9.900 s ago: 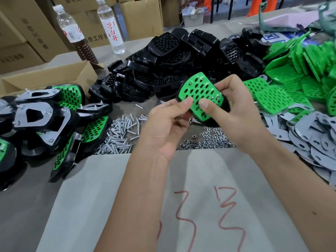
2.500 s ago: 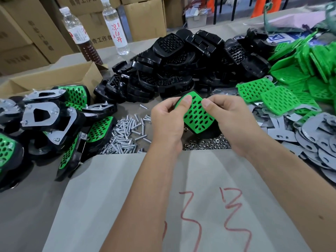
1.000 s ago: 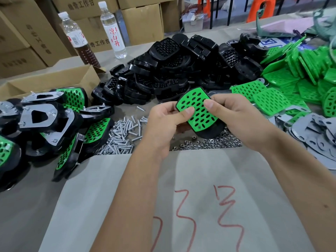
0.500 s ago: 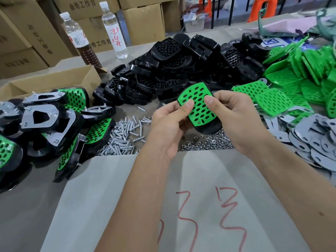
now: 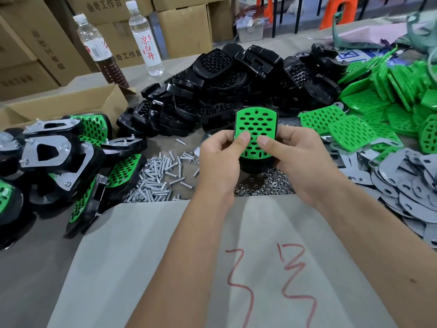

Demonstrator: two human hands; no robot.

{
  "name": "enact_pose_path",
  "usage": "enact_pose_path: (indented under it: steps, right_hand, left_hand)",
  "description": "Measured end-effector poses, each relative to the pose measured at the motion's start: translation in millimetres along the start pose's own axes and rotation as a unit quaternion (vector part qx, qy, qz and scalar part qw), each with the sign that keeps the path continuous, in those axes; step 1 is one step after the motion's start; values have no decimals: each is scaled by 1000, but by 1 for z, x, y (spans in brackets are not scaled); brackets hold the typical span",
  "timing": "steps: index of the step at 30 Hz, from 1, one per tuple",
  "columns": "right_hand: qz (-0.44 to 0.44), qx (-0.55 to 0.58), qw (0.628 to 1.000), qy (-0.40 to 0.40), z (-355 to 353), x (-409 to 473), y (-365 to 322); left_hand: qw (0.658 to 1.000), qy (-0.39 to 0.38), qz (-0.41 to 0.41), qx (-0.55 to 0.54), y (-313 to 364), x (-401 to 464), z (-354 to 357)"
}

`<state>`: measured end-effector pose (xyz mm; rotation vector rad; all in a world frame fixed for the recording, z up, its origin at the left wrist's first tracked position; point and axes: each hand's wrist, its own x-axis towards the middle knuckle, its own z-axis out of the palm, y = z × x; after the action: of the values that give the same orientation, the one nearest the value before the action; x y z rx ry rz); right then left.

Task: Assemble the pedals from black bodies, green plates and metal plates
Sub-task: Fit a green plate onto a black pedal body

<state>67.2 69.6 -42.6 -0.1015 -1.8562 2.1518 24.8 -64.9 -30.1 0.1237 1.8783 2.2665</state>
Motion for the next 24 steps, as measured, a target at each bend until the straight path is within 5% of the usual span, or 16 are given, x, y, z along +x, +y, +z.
enact_pose_path:
  steps: [5,17,22,24]
  right_hand:
    - [-5,-26,1000,-10,1,1,1]
    - [33,-5,998,-61,-1,1,-3]
    - [4,-84,995,48,1,2,0]
    - [8,-68,997,26,-2,2,1]
  left_hand:
    - [999,-1,28,45,-1,-1,1]
    - [999,-4,-32,-32,-1,-5,7]
    - [998,13,-47,-35,-2,-2,2]
    - [999,11,-50,-16,-2,-1,0]
